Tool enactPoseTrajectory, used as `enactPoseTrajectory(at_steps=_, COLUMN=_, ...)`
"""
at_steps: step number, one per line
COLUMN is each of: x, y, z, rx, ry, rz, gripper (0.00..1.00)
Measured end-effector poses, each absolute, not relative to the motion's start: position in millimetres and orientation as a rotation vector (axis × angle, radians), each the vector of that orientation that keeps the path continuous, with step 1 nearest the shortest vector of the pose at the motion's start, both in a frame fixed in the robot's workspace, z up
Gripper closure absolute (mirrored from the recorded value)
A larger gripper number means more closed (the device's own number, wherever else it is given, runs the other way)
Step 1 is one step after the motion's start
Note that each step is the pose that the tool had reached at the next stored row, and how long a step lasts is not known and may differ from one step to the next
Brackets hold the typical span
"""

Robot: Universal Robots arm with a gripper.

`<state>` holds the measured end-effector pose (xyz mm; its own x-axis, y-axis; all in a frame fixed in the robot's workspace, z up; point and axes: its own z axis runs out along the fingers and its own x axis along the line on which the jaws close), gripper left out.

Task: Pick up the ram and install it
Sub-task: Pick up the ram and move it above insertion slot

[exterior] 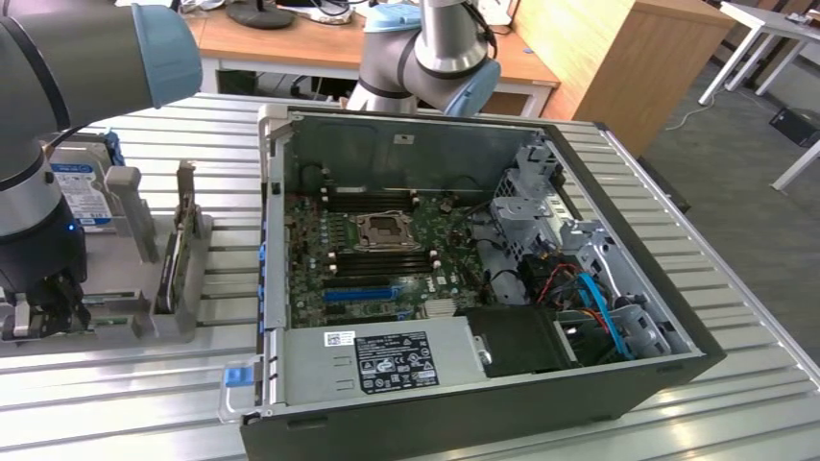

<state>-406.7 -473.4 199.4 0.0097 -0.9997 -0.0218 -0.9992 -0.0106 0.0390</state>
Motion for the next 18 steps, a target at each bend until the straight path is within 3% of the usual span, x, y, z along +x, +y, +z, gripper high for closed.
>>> enactPoseTrajectory(at_steps=18, x=-406.7, y=-472.4, z=202.7, rx=2.223, ry=-2.201, rz=-0.067, gripper=0.88)
